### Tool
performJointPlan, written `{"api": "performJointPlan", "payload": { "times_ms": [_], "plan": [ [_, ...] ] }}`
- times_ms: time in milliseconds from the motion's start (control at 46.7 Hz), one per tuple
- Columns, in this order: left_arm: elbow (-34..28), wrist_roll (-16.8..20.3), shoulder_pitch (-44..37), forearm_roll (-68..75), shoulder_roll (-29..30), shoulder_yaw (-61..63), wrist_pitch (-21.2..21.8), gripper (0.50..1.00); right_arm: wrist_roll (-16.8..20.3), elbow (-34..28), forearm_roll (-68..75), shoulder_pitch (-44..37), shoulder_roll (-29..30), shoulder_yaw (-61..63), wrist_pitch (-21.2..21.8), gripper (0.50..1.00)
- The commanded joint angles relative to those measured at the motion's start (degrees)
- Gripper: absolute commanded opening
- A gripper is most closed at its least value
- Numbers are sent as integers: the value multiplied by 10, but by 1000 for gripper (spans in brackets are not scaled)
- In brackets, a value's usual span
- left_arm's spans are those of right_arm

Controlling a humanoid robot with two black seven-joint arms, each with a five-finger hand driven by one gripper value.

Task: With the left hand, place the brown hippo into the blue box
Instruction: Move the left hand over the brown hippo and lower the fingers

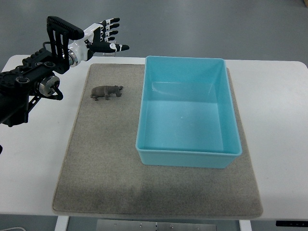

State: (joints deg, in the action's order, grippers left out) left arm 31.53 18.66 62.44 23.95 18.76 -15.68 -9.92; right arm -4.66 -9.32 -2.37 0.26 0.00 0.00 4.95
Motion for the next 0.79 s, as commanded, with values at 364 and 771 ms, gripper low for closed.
{"api": "performJointPlan", "payload": {
  "times_ms": [364,771],
  "plan": [
    [115,0,77,116,97,186,-18,990,0,0,0,0,0,0,0,936],
    [130,9,113,272,109,240,-30,990,0,0,0,0,0,0,0,936]
  ]
}}
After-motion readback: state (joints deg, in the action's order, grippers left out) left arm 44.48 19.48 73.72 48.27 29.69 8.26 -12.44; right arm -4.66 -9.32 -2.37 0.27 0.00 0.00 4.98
